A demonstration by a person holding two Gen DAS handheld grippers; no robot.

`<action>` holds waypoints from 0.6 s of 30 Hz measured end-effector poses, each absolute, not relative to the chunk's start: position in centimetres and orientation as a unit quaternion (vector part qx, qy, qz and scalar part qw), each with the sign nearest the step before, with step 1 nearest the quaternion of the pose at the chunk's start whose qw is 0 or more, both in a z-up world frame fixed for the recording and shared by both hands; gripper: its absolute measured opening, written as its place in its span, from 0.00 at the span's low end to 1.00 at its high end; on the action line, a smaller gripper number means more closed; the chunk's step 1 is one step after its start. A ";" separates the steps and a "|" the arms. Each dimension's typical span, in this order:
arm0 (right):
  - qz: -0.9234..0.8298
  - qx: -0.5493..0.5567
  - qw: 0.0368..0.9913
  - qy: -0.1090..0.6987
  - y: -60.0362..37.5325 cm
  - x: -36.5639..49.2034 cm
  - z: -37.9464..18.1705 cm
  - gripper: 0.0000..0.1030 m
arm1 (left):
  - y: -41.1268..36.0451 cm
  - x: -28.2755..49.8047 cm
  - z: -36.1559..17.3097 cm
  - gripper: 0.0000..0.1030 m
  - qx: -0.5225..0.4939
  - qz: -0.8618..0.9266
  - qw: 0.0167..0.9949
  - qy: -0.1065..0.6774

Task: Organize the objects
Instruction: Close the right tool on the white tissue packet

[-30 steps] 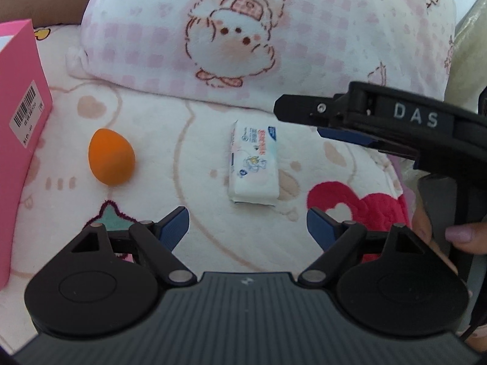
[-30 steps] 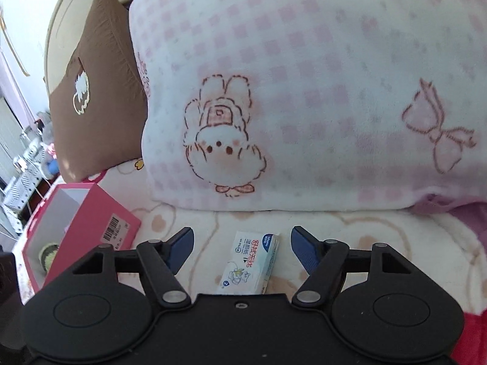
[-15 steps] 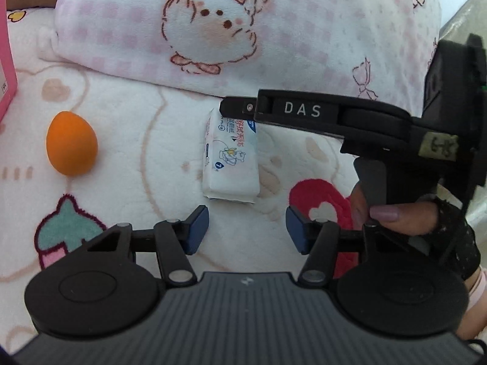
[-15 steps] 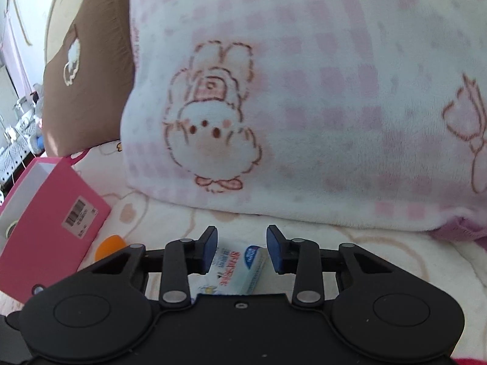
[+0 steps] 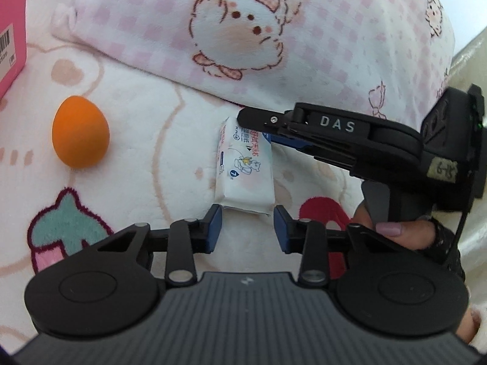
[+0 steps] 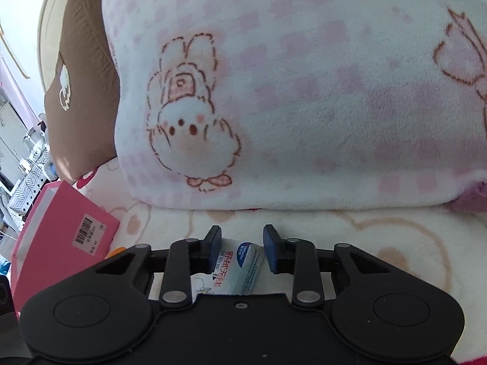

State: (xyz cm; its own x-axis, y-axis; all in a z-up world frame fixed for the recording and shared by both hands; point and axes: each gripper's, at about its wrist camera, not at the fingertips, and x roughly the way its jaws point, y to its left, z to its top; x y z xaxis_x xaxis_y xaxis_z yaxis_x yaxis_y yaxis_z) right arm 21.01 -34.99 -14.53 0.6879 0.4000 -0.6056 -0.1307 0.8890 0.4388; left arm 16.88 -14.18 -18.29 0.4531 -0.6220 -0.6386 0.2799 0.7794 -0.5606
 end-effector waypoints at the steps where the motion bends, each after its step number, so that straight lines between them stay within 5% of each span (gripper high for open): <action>1: 0.143 0.175 0.903 0.365 -34.9 20.9 -14.5 0.26 | -14.1 17.0 -18.4 0.35 -0.200 -0.274 0.827 0.448; 18: 0.138 0.201 0.887 0.392 -35.0 18.3 -14.3 0.19 | -12.7 17.0 -19.0 0.35 -0.286 -0.281 0.797 0.451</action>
